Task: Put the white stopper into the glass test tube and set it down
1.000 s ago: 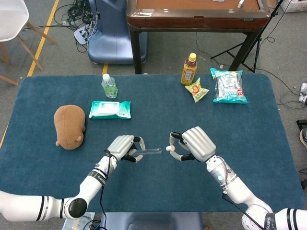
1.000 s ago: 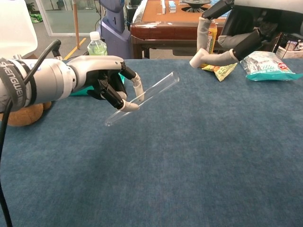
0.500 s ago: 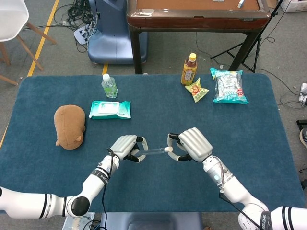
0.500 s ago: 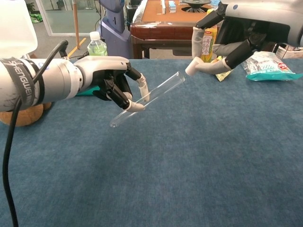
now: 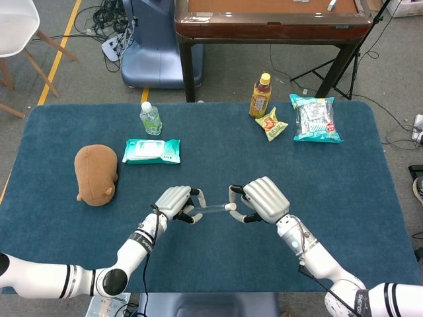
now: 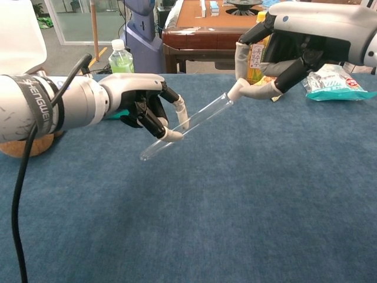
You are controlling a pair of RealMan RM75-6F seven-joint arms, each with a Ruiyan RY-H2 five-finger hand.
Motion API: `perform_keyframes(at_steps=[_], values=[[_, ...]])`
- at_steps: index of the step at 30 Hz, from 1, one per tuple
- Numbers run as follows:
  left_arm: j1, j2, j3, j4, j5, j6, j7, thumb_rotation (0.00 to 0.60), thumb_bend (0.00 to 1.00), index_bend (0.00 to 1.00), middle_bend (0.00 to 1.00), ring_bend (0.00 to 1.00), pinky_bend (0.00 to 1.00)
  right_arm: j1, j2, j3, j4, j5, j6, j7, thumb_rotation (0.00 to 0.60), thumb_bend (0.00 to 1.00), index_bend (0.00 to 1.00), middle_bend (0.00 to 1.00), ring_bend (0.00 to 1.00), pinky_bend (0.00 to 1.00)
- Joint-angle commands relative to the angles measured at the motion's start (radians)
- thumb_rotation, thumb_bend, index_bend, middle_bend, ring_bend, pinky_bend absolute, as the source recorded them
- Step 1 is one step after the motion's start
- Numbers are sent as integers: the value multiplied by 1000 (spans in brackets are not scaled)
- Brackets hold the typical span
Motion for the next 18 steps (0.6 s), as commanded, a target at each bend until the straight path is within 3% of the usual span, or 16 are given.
perform_keyframes(at_steps=[1, 18], values=[[-2, 1, 1, 0, -2, -2, -4, 600, 316, 570, 1000, 1000, 1000, 3, -4, 0, 5, 3, 0, -2, 600, 383, 585, 1000, 1000, 1000], [-19, 0, 3, 11, -15, -12, -22, 600, 317, 570, 1000, 1000, 1000, 19, -35, -5, 23, 12, -4, -11, 600, 383, 594, 1000, 1000, 1000]])
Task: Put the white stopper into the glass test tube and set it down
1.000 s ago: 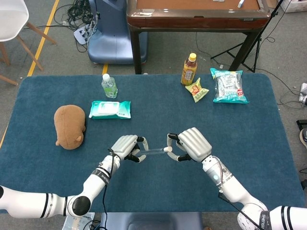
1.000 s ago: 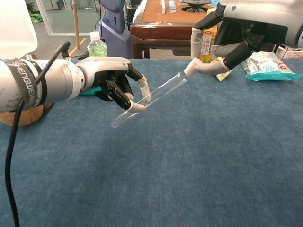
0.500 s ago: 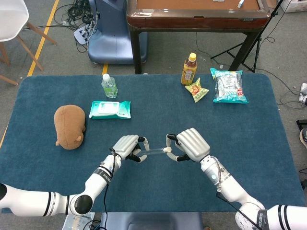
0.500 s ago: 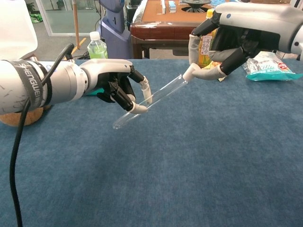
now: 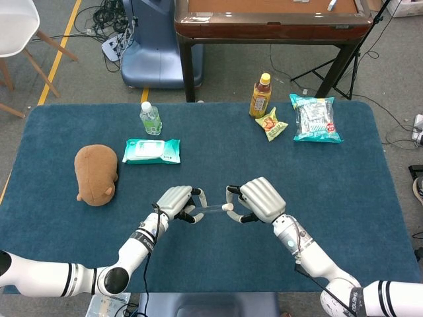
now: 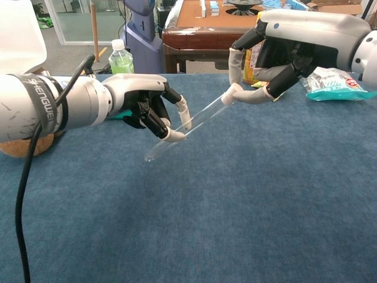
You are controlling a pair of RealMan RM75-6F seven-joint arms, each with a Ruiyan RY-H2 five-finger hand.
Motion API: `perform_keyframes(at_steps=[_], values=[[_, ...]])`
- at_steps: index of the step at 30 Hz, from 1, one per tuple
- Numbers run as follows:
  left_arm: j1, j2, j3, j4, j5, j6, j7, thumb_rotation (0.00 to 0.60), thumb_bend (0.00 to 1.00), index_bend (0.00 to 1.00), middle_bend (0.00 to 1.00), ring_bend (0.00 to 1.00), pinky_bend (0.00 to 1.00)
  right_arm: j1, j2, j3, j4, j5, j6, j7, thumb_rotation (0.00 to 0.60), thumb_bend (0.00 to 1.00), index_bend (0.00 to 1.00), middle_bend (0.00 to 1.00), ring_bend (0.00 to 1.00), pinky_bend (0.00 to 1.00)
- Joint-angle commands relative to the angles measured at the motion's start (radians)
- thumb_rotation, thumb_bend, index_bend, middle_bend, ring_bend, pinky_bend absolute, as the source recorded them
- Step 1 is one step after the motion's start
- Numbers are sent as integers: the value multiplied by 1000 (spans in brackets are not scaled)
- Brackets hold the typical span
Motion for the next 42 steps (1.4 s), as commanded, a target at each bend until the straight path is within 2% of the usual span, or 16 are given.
perform_keyframes(at_steps=[1, 28, 31, 33, 36, 42], values=[[-1, 1, 1, 0, 0, 0, -2, 600, 317, 570, 1000, 1000, 1000, 2, -2, -2, 1, 2, -1, -4, 600, 383, 594, 1000, 1000, 1000], [-6, 16, 18, -4, -2, 5, -10, 600, 317, 570, 1000, 1000, 1000, 22, -23, -16, 18, 38, -5, -69, 600, 383, 585, 1000, 1000, 1000], [-5, 18, 21, -5, 2, 8, -10, 600, 318, 570, 1000, 1000, 1000, 26, -23, -18, 20, 42, -8, -78, 600, 383, 498, 1000, 1000, 1000], [-4, 19, 23, -4, 4, 9, -11, 600, 317, 570, 1000, 1000, 1000, 28, -25, -17, 20, 44, -10, -77, 600, 376, 389, 1000, 1000, 1000], [-2, 21, 25, -5, 8, 10, -13, 600, 317, 570, 1000, 1000, 1000, 29, -29, -17, 22, 43, -10, -75, 600, 321, 271, 1000, 1000, 1000], [4, 24, 27, -1, 16, 14, -16, 600, 317, 570, 1000, 1000, 1000, 32, -31, -15, 23, 37, -6, -71, 600, 203, 181, 1000, 1000, 1000]])
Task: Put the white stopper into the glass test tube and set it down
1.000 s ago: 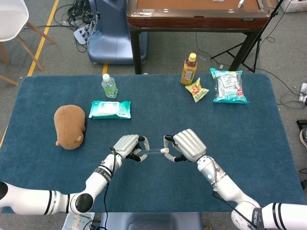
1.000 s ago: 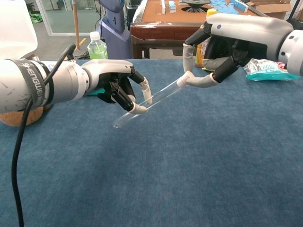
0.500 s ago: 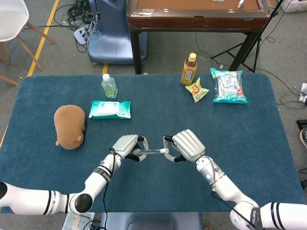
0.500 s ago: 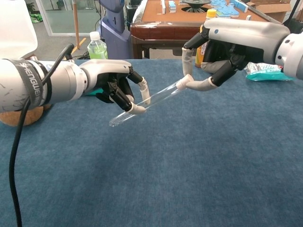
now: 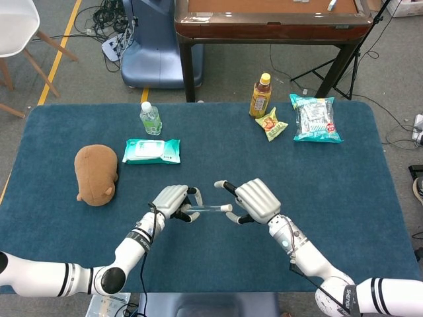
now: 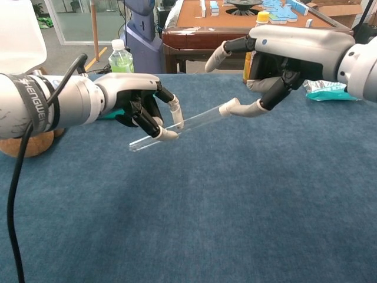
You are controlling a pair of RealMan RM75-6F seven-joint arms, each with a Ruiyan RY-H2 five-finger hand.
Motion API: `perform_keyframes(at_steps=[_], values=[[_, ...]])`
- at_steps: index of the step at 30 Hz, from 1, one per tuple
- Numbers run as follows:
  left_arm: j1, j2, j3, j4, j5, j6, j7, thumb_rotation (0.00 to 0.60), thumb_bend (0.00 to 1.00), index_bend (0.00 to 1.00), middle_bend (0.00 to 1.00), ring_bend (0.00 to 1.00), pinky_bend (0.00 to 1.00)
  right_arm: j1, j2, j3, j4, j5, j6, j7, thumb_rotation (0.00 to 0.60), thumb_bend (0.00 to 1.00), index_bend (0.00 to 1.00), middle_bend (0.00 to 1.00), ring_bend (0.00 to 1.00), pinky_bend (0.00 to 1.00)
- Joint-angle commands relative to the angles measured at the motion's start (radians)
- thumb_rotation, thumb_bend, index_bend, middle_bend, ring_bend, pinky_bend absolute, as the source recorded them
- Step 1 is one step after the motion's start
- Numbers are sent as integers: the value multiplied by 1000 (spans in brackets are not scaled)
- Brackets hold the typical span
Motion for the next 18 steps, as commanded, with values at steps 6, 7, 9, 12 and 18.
perform_keyframes(at_steps=[6, 7, 9, 12, 18], values=[[2, -4, 23, 28, 15, 23, 32, 600, 317, 570, 1000, 1000, 1000, -38, 66, 7, -39, -44, 52, 46, 600, 188, 166, 1000, 1000, 1000], [1, -7, 27, 34, 17, 29, 40, 600, 317, 570, 1000, 1000, 1000, -47, 82, 7, -46, -52, 65, 51, 600, 188, 166, 1000, 1000, 1000], [-1, -18, 35, 51, 19, 43, 60, 600, 317, 570, 1000, 1000, 1000, -73, 122, 5, -61, -69, 93, 66, 600, 188, 166, 1000, 1000, 1000], [-8, -48, 48, 87, 20, 72, 99, 600, 317, 571, 1000, 1000, 1000, -108, 177, 0, -72, -90, 127, 92, 600, 188, 166, 1000, 1000, 1000], [-27, -129, 62, 172, 19, 118, 180, 600, 317, 573, 1000, 1000, 1000, -160, 247, -11, -73, -117, 166, 142, 600, 188, 166, 1000, 1000, 1000]])
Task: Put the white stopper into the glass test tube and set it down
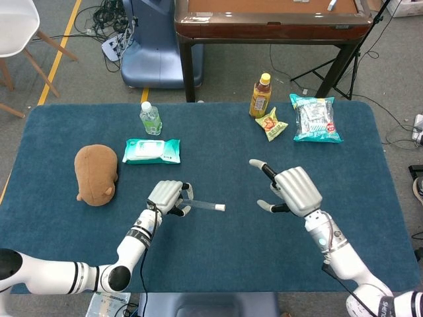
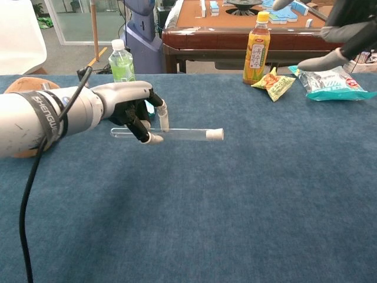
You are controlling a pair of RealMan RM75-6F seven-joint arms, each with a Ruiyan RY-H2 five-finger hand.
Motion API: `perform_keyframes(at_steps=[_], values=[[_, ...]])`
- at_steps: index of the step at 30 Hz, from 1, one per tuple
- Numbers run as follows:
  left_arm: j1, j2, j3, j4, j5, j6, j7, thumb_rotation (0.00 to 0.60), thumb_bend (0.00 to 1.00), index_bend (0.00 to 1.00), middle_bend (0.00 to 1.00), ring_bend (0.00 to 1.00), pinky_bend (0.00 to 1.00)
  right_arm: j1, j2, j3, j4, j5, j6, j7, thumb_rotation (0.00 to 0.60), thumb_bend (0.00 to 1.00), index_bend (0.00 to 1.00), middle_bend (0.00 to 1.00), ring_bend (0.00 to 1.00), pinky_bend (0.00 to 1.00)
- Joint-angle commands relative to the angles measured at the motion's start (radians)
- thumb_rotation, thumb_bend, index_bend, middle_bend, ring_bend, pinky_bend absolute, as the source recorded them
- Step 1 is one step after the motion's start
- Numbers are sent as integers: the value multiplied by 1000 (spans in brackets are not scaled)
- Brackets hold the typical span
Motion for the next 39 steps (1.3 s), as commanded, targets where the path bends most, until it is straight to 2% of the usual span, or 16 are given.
perform_keyframes(at_steps=[1, 9, 15, 17, 22, 25, 27, 31, 35, 37, 39], values=[[-17, -55, 13, 58, 1, 25, 54, 600, 317, 573, 1000, 1000, 1000, -31, 34, -8, 0, -16, 23, 32, 600, 188, 166, 1000, 1000, 1000], [-52, -190, 7, 221, -12, 30, 158, 600, 317, 558, 1000, 1000, 1000, -74, 77, -22, 12, -44, 37, 83, 600, 188, 166, 1000, 1000, 1000], [-63, -244, -11, 292, -36, 2, 198, 600, 316, 534, 1000, 1000, 1000, -84, 80, -20, 17, -49, 35, 96, 600, 188, 166, 1000, 1000, 1000], [-64, -255, -16, 306, -40, -2, 211, 600, 316, 484, 1000, 1000, 1000, -87, 78, -19, 18, -49, 34, 98, 600, 188, 166, 1000, 1000, 1000], [-56, -247, -27, 297, -42, -3, 228, 600, 314, 245, 1000, 1000, 1000, -92, 77, -12, 22, -49, 36, 100, 600, 188, 166, 1000, 1000, 1000], [-44, -231, -36, 281, -30, 3, 222, 600, 314, 145, 989, 1000, 1000, -96, 80, -7, 22, -46, 40, 100, 600, 188, 166, 1000, 1000, 1000], [-34, -213, -43, 261, -21, 4, 214, 600, 314, 100, 947, 991, 1000, -99, 82, -4, 22, -44, 44, 96, 600, 188, 166, 1000, 1000, 1000], [2, -139, -46, 169, 34, 34, 187, 600, 314, 97, 866, 912, 1000, -114, 98, -9, 29, -29, 47, 80, 600, 189, 166, 1000, 1000, 1000], [73, -28, -9, 62, 170, 122, 150, 600, 315, 122, 769, 799, 1000, -142, 116, -33, 56, 10, 42, 47, 600, 189, 166, 999, 1000, 1000], [110, 16, 11, 32, 231, 162, 126, 600, 314, 136, 718, 744, 997, -158, 115, -43, 78, 23, 47, 43, 600, 189, 182, 967, 998, 1000], [154, 66, 36, 7, 294, 203, 95, 600, 314, 153, 649, 681, 954, -176, 113, -56, 107, 32, 49, 51, 600, 190, 219, 861, 935, 969]])
